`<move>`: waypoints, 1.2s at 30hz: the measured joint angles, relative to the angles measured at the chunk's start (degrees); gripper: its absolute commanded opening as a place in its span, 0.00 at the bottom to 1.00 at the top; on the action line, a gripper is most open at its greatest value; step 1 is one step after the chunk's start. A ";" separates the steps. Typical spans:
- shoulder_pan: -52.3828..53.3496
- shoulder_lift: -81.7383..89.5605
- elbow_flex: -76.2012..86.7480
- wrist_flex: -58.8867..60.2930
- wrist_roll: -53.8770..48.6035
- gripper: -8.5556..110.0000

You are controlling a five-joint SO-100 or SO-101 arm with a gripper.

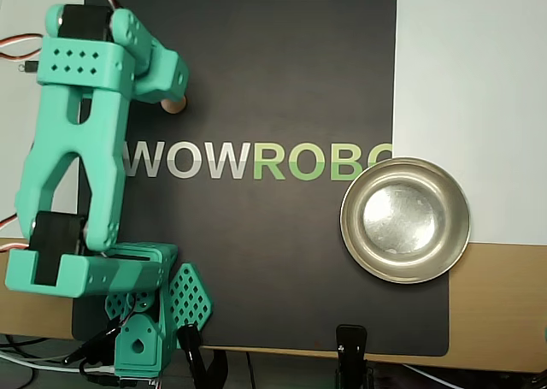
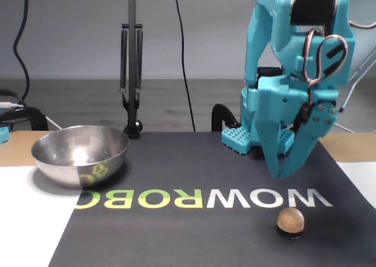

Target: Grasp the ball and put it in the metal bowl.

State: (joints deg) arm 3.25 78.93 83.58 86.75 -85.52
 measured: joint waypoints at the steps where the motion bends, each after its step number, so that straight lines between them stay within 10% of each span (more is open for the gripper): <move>1: 0.00 -0.26 0.00 0.00 0.00 0.08; 36: 4.39 -0.53 2.37 0.44 0.00 0.29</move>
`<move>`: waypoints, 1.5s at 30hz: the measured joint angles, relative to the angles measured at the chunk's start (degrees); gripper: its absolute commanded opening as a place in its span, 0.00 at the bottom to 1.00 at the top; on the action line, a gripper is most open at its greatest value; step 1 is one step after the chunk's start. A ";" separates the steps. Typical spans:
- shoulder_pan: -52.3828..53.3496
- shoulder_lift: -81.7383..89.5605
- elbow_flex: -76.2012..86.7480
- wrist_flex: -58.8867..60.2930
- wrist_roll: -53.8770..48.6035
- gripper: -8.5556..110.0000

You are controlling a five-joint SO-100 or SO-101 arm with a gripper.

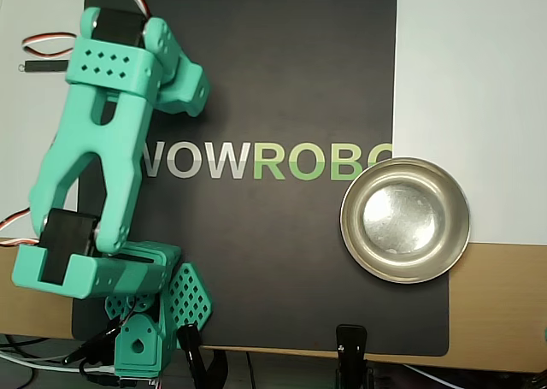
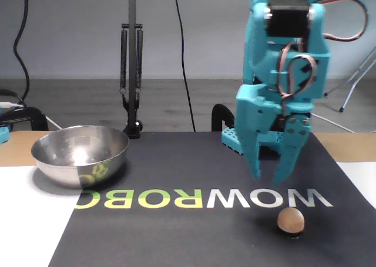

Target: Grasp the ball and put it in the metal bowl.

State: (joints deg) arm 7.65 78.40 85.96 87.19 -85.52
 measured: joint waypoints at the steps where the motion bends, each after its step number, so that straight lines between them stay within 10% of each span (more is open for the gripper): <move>1: 0.00 0.00 0.00 0.00 0.00 0.29; 45: 0.53 0.00 0.26 -3.08 0.00 0.44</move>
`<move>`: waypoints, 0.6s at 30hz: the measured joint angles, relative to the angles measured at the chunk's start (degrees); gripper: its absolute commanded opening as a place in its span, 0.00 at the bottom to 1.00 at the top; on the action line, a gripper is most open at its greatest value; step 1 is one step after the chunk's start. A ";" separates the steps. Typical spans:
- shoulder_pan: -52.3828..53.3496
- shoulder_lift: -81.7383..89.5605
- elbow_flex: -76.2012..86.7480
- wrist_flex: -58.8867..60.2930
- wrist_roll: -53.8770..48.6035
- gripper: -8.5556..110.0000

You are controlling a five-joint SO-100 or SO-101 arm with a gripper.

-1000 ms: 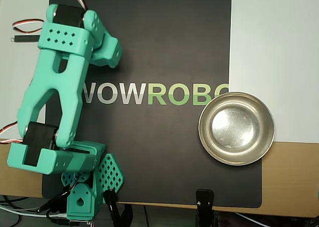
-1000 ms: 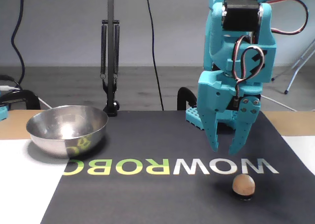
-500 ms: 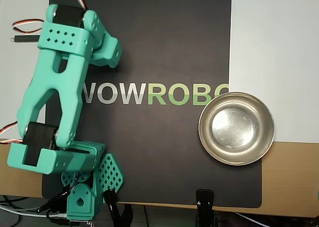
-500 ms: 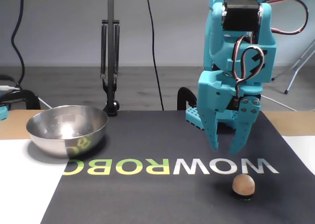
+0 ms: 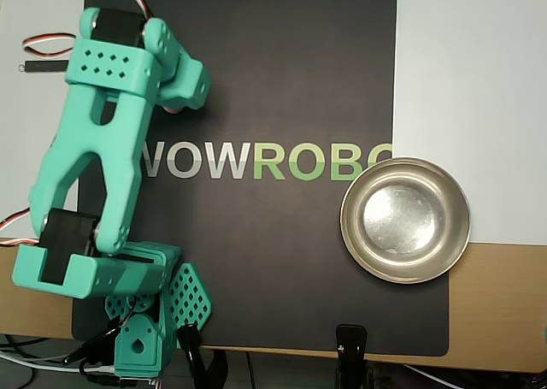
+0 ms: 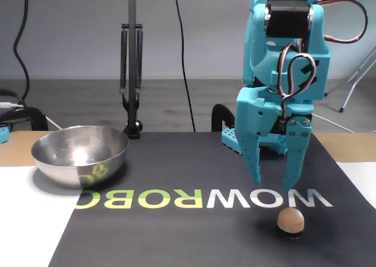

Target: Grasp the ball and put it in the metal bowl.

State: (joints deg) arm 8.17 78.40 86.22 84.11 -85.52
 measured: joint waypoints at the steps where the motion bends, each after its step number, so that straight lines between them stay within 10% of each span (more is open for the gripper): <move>1: 0.00 0.00 0.00 0.00 0.00 0.44; 18: -0.62 -1.14 0.70 0.00 0.00 0.44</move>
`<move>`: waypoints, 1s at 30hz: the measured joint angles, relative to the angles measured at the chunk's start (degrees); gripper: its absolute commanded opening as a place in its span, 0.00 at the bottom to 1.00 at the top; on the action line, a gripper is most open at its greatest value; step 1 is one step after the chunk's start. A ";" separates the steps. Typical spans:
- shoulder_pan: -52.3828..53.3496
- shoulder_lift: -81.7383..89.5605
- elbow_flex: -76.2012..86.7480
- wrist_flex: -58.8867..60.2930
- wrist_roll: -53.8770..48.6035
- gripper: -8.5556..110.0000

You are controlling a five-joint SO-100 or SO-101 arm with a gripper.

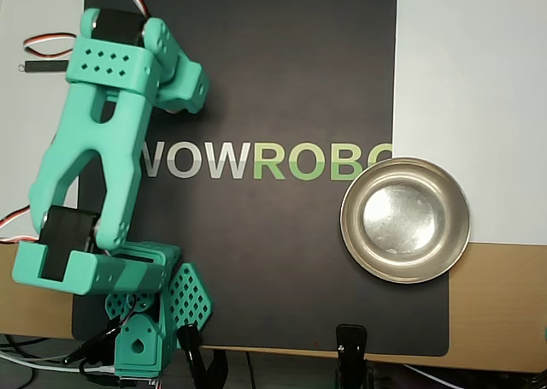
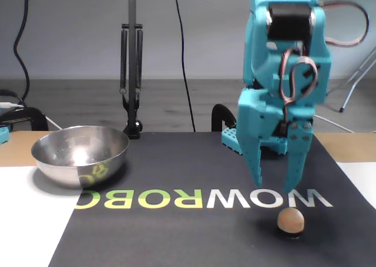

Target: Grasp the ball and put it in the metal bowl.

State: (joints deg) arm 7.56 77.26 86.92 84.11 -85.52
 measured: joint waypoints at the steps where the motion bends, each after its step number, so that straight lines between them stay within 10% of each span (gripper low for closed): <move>1: 0.00 -0.09 0.00 0.00 0.00 0.44; 30: -1.49 -4.57 0.26 -3.34 0.00 0.44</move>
State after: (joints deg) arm 6.06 72.69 87.19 80.77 -85.52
